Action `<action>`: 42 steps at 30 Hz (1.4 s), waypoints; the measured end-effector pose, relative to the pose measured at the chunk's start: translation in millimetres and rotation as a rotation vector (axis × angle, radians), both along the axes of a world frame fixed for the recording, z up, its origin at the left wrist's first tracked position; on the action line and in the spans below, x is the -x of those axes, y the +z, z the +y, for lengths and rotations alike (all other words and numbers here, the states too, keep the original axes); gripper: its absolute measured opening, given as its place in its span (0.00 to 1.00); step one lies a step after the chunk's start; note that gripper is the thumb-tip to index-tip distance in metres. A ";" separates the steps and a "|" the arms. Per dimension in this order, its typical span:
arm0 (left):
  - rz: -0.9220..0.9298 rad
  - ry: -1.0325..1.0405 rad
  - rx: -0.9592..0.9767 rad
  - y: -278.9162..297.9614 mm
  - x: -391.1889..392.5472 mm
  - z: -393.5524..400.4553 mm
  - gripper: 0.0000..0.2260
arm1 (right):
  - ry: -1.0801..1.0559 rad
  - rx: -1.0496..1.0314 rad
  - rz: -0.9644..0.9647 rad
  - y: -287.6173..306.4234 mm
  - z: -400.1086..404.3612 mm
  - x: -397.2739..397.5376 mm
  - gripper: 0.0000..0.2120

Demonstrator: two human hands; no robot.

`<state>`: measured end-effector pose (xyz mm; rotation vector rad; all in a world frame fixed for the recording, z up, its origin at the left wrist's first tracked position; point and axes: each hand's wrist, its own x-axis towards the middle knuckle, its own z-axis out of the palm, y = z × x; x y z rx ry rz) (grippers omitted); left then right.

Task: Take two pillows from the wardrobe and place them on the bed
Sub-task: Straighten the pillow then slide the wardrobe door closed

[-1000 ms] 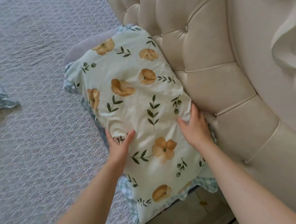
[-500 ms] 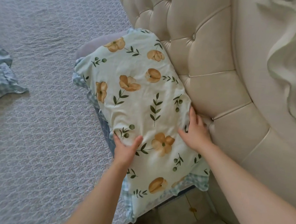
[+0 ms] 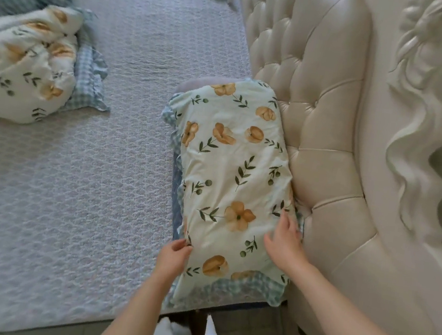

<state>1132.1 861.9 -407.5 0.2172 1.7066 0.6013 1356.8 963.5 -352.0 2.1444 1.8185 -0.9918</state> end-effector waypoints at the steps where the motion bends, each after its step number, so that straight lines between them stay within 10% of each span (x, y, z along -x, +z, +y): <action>1: 0.006 0.079 0.011 3.5 7.1 -9.4 0.15 | 0.015 -0.011 0.043 3.9 -6.0 2.5 0.36; 22: 0.459 0.863 -0.240 118.3 103.1 -270.7 0.09 | 0.832 -0.076 0.548 44.6 -158.3 249.9 0.19; 42: 0.884 1.061 0.115 169.0 214.8 -561.9 0.10 | 1.377 0.126 0.784 102.3 -460.7 494.7 0.18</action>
